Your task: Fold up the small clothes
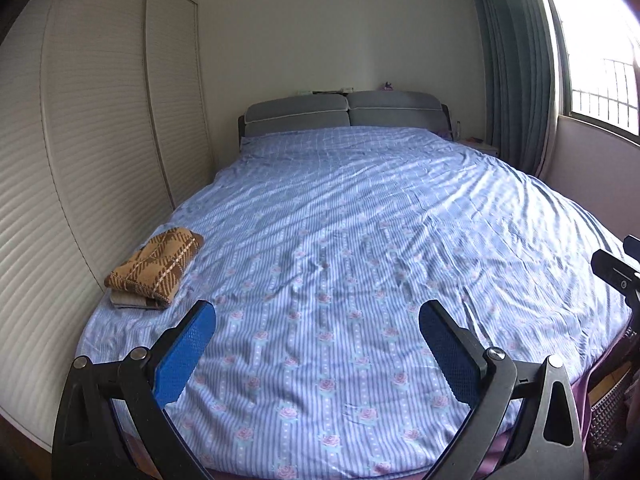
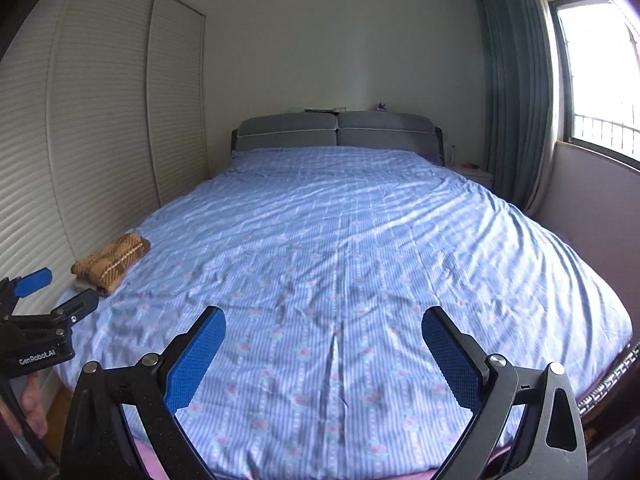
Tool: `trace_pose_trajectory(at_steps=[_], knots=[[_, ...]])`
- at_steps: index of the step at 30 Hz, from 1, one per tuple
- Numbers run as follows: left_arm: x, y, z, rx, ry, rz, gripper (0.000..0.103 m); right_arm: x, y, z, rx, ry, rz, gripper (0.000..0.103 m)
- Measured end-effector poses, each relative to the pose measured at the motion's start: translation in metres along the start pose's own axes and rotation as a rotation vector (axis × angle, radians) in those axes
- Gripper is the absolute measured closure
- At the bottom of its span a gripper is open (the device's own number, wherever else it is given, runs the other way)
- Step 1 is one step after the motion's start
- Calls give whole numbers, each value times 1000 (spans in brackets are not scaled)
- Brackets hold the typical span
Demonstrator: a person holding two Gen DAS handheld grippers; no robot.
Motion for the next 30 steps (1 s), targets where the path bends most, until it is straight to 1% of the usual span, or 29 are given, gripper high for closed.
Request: trace_pose_trajectory(at_steps=[7, 12, 30], knots=[[-3, -8, -4, -15, 26, -6, 0, -8, -10, 1, 5, -17, -13, 3], [-2, -10, -3, -6, 30, -6, 0, -5, -10, 0, 20, -7, -4, 3], [-2, -2, -6, -36, 42, 1, 0, -7, -10, 2, 25, -3, 0, 3]])
Point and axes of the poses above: each gripper's, at about its wrist camera, not at the fingertips, and x roughly the way its jaws point, y to its left, z to its top, the point moved 3 cm from there along x, roughly the way its jaws point, and after that the axes turned 11 degrees about x, right-handed, at the moved point
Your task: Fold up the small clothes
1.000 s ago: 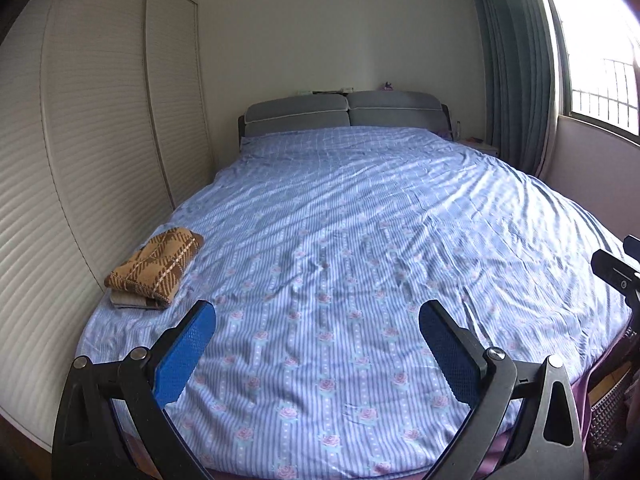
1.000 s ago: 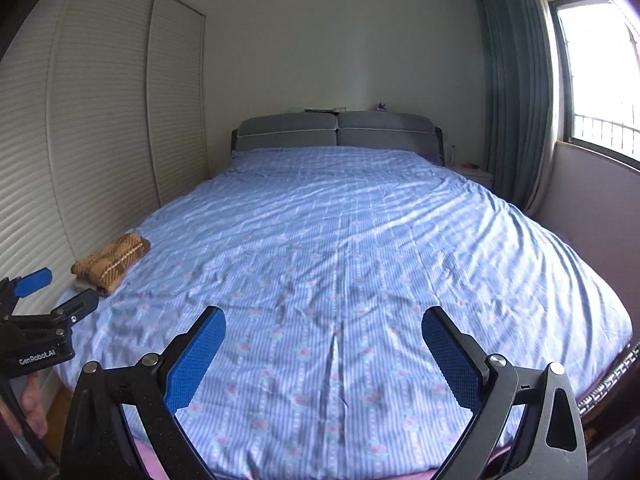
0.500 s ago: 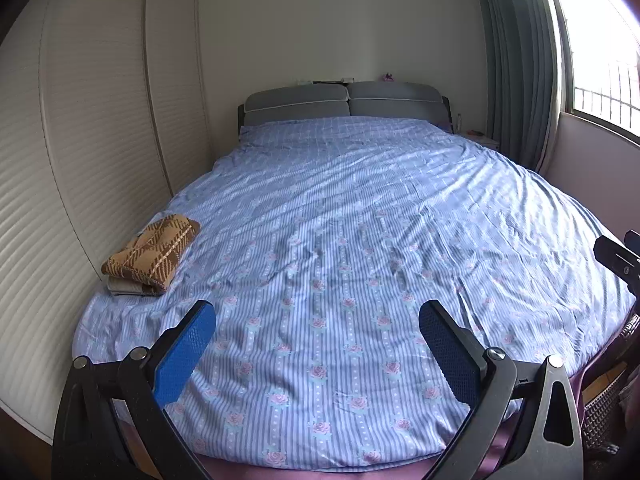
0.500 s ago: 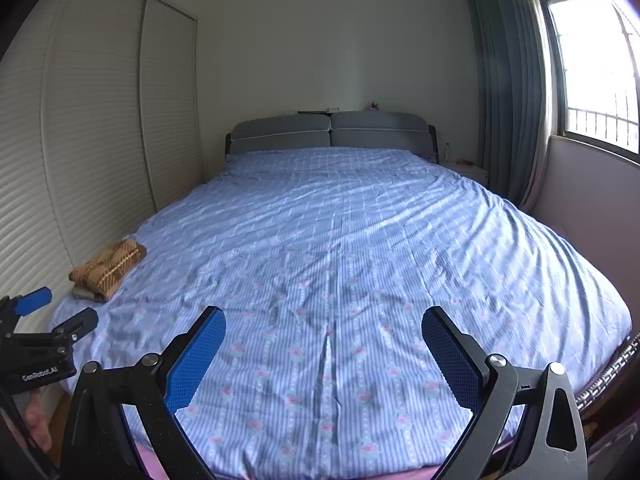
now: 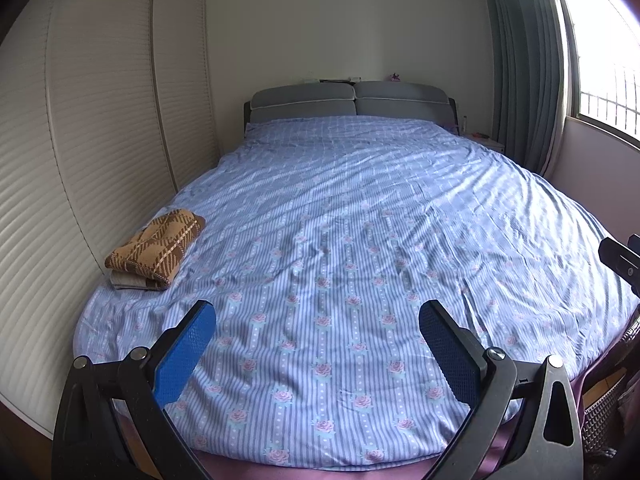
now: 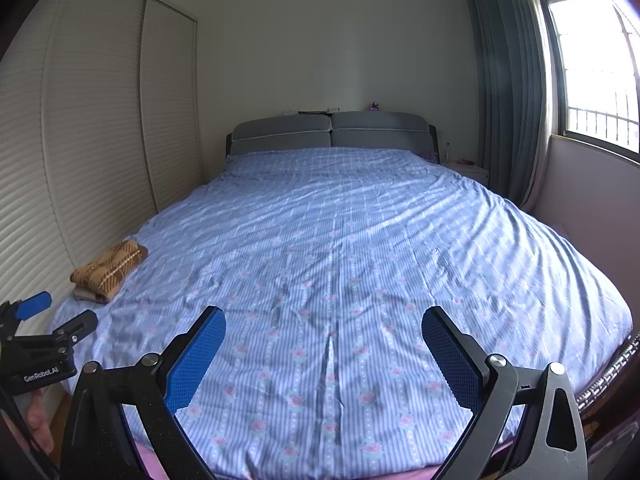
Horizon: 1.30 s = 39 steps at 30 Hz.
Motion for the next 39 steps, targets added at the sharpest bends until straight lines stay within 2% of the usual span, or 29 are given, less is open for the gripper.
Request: trace_pose_trajectory(at_steps=[39], knots=[[-4, 0, 0, -4, -5, 14, 0, -1, 1, -2, 15, 2, 14, 3]])
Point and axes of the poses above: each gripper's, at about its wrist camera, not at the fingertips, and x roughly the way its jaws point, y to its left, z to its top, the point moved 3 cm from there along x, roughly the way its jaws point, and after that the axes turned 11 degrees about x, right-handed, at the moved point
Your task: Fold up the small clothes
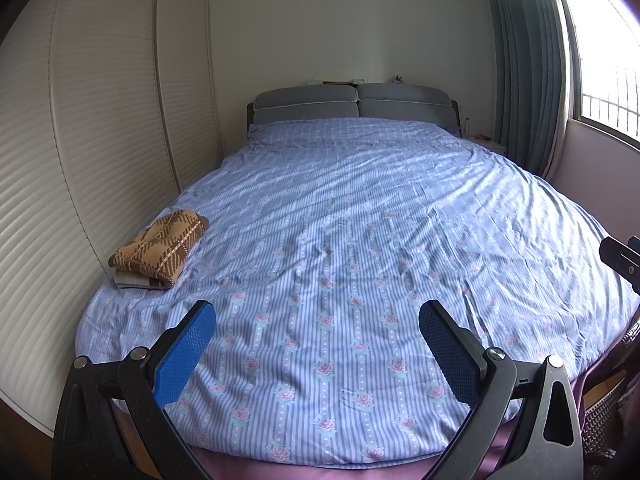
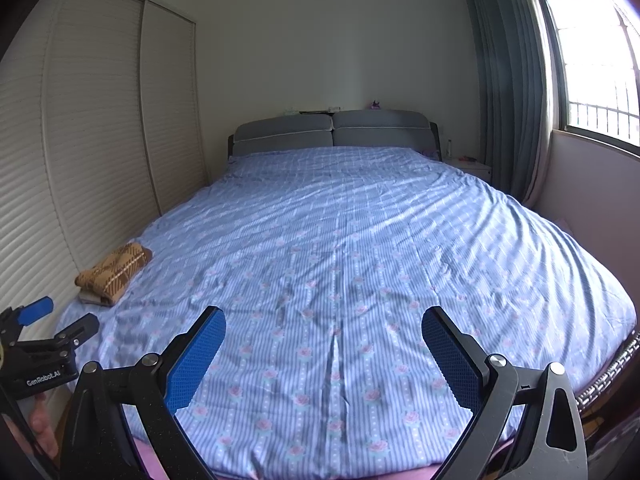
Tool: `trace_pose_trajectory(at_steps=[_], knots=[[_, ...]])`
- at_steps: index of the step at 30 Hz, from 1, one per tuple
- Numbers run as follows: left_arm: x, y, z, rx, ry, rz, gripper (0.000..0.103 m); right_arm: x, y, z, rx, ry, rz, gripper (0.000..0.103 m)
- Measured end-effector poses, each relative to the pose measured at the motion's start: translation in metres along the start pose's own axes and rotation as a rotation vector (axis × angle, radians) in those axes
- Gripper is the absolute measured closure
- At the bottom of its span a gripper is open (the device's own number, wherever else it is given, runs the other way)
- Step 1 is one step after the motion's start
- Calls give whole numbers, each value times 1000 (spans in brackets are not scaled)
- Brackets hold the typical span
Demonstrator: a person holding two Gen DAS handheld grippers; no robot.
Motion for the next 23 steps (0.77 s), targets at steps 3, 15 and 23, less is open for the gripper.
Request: trace_pose_trajectory(at_steps=[3, 15, 23], knots=[[1, 0, 1, 0, -2, -2, 0, 1, 0, -1, 2, 2, -1, 3], [0, 1, -1, -5, 4, 6, 0, 2, -2, 0, -1, 10, -3, 3], [0, -1, -2, -4, -3, -5, 0, 2, -3, 0, 2, 10, -1, 3]])
Point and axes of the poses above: each gripper's, at about its wrist camera, not at the fingertips, and x roughly the way its jaws point, y to its left, z to its top, the point moved 3 cm from there along x, roughly the way its jaws point, and after that the axes turned 11 degrees about x, right-handed, at the moved point
